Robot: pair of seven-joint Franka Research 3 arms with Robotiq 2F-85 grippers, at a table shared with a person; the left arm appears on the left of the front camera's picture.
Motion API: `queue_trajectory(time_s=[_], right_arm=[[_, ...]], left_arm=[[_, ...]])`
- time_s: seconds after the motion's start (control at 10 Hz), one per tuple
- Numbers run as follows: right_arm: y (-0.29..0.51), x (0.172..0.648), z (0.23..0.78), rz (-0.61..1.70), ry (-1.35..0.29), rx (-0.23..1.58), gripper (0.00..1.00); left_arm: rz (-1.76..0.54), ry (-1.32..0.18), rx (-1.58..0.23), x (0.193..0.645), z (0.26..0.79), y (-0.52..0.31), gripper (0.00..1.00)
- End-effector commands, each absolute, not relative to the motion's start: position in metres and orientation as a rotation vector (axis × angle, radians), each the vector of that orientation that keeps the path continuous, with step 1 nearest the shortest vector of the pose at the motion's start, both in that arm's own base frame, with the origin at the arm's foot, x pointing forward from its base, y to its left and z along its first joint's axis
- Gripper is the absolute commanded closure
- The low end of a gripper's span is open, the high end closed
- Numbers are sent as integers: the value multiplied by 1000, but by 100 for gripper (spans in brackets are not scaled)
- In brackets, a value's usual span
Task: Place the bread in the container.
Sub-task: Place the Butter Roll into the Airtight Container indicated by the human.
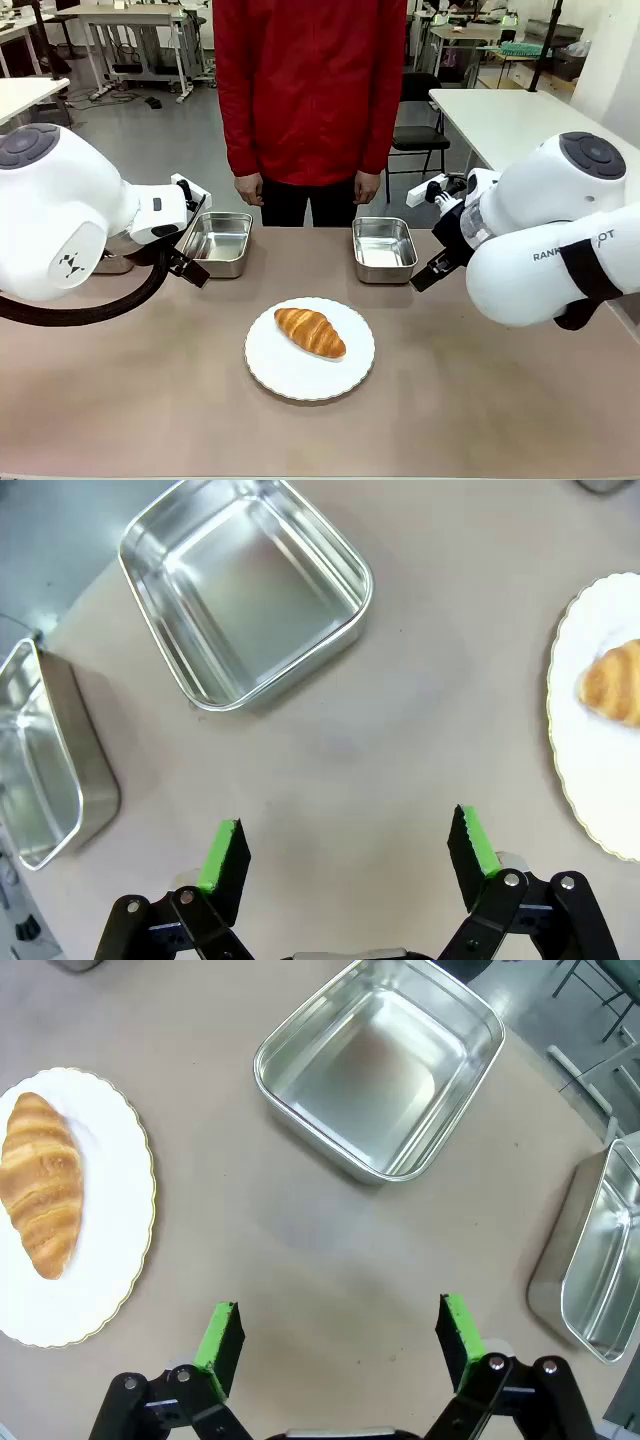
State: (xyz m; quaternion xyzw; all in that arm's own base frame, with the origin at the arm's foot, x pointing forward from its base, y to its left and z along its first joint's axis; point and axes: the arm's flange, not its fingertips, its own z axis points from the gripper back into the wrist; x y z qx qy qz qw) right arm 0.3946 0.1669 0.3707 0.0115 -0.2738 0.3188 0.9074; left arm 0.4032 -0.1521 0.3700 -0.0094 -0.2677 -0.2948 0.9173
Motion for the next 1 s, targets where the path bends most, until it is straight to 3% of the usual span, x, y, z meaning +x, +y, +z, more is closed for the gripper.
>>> queue_trajectory(time_s=[0.0, 0.9], right_arm=[[167, 395, 371, 658, -565, 24, 0], [167, 395, 371, 659, -565, 23, 0]], left_arm=[[-606, -551, -19, 403, 370, -152, 0], [-610, -551, -18, 403, 370, -153, 0]])
